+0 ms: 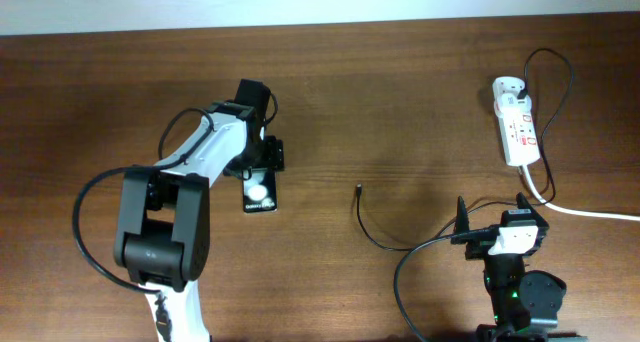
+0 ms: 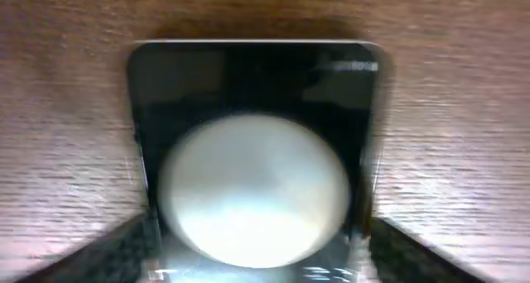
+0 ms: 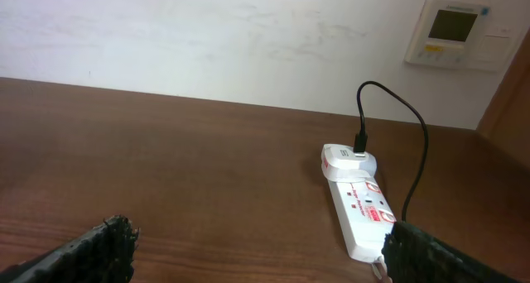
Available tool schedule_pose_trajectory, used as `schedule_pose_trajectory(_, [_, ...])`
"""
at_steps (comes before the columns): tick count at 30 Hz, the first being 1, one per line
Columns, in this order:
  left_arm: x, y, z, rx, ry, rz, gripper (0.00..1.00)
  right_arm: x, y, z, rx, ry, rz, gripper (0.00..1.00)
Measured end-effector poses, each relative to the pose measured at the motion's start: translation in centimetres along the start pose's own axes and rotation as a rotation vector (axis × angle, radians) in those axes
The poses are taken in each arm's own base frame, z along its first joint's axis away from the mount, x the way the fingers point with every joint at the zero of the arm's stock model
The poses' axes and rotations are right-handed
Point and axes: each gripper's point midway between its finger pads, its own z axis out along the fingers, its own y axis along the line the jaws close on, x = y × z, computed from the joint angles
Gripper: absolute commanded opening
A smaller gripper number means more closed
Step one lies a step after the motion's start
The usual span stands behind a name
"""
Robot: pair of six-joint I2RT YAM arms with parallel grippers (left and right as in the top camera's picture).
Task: Plug charger to phone and switch on socket
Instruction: 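Close the left gripper on the black phone's sides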
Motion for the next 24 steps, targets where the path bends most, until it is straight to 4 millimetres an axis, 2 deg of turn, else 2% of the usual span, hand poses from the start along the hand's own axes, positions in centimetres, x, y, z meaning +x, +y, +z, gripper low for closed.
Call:
schedule_pose_trajectory(8, [2.4,0.6,-0.1,-0.021,0.059,0.009,0.99,0.0,0.0,0.0,0.000,0.000,0.000,0.99])
schedule_pose_trajectory(10, [2.4,0.5,0.0,-0.022,0.038,0.014,0.99,0.0,0.0,0.0,0.000,0.000,0.000,0.99])
schedule_pose_trajectory(13, [1.2,-0.5,0.0,-0.015,-0.028,0.034,0.99,0.0,0.0,0.0,0.000,0.000,0.000,0.99])
schedule_pose_trajectory(18, [3.2,-1.1,0.0,-0.029,0.042,0.065,0.99,0.0,0.0,0.0,0.000,0.000,0.000,0.99])
schedule_pose_trajectory(24, [4.0,-0.9,-0.1,-0.032,0.073,0.065,0.98,0.0,0.0,0.0,0.000,0.000,0.000,0.99])
